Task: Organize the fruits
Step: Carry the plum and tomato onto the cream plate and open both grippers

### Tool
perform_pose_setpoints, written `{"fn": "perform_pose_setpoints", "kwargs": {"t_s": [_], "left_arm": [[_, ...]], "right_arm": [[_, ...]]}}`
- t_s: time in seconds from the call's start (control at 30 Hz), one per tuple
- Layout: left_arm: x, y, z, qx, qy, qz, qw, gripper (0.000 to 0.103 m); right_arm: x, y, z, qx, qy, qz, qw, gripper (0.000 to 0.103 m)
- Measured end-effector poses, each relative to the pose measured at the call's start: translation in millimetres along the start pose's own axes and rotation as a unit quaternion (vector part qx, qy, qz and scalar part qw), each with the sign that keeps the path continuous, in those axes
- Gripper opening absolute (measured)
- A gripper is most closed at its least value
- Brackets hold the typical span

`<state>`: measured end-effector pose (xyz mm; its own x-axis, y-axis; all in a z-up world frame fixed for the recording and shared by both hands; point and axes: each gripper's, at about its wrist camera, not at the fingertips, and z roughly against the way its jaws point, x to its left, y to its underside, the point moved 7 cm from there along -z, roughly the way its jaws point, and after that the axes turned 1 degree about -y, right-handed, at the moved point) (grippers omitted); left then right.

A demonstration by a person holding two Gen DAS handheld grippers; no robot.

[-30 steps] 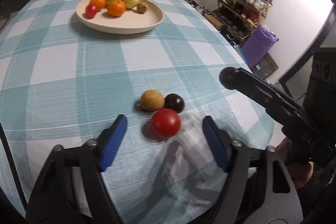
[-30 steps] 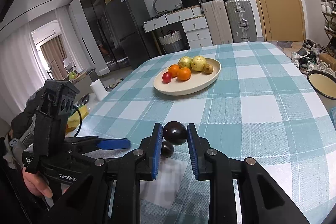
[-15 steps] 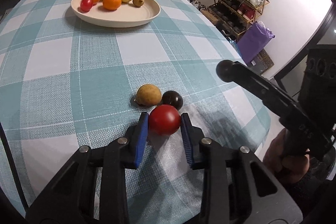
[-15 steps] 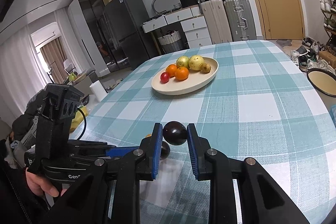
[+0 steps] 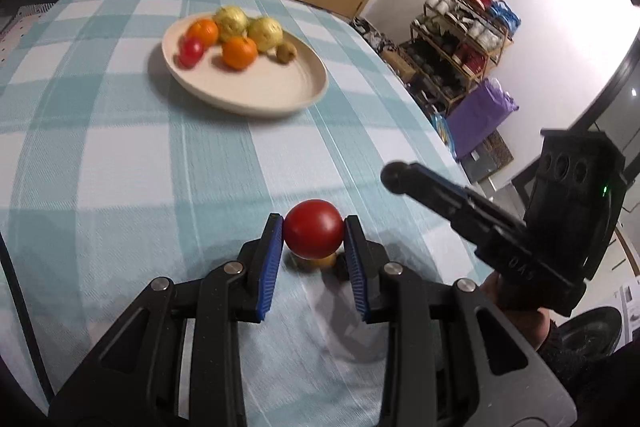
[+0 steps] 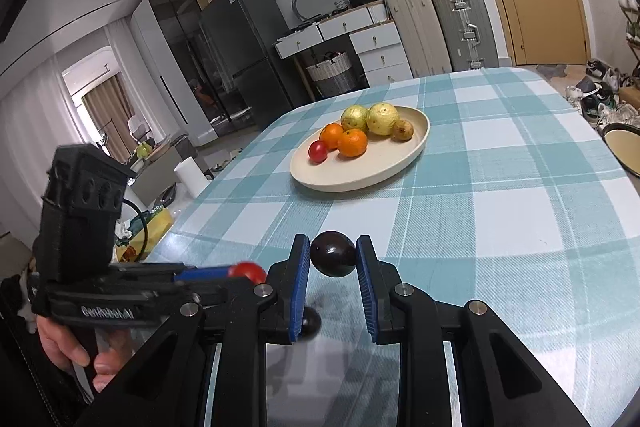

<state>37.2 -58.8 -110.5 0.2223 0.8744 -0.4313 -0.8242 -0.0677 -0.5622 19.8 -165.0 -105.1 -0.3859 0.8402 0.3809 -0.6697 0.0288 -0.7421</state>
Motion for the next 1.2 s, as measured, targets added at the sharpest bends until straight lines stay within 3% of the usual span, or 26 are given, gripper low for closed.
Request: {"fn": "perform_pose_setpoints", "kwargs": {"t_s": [0.37, 0.67, 0.9, 1.2], "left_arm": [[44, -86, -13, -0.035, -0.026, 0.021, 0.9988, 0.028], [72, -140, -56, -0.028, -0.044, 0.021, 0.9984, 0.028], [85, -160, -84, -0.024, -0.053, 0.020, 0.9981, 0.028], [93, -169, -100, -0.015, -0.058, 0.013, 0.9981, 0.028]], "right_arm": [[-11, -44, -36, 0.011, -0.020, -0.010, 1.000, 0.024], [-24, -92, -74, 0.017, -0.028, -0.012, 0.999, 0.024], [-43, -121, -107, 0.027, -0.024, -0.024, 0.999, 0.024], [-61, -131, -146, 0.049, -0.026, -0.052, 0.997, 0.024]]}}
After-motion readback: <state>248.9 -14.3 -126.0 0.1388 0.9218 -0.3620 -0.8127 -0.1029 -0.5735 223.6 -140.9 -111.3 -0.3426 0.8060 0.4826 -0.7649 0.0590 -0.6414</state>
